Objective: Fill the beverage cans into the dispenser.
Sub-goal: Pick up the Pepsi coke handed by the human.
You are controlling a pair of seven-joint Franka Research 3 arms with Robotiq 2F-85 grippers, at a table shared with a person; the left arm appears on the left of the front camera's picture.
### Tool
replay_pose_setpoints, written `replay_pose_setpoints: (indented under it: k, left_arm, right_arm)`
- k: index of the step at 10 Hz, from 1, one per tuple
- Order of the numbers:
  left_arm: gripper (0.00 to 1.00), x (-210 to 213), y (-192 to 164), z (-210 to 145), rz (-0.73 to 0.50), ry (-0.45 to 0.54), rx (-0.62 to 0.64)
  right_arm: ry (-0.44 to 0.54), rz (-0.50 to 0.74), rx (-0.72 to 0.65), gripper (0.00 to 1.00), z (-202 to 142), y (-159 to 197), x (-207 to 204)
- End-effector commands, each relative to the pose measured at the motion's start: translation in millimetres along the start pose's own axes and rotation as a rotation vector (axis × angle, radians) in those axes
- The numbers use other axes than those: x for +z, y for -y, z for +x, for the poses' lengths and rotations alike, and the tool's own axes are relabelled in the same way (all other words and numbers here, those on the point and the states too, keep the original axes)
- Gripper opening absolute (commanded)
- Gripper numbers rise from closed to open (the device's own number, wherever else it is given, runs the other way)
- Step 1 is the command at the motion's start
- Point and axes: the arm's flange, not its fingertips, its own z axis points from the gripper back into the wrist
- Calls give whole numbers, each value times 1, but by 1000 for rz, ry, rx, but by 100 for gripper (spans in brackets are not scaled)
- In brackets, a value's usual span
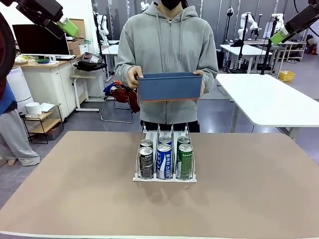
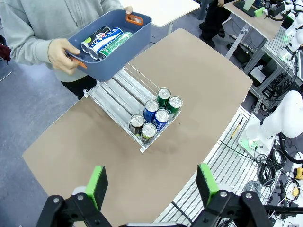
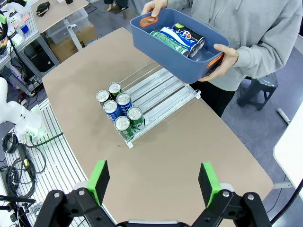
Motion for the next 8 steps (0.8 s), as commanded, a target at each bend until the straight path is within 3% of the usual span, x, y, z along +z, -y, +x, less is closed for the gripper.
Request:
replay_pose_setpoints:
  k: [1, 8]
  left_arm:
    - [100, 0, -1, -1, 7, -5, 1]
    - [100, 0, -1, -1, 7, -5, 1]
  right_arm:
    - [-3, 2, 1, 100, 0, -1, -2]
    - [-3, 2, 1, 100, 0, -1, -2]
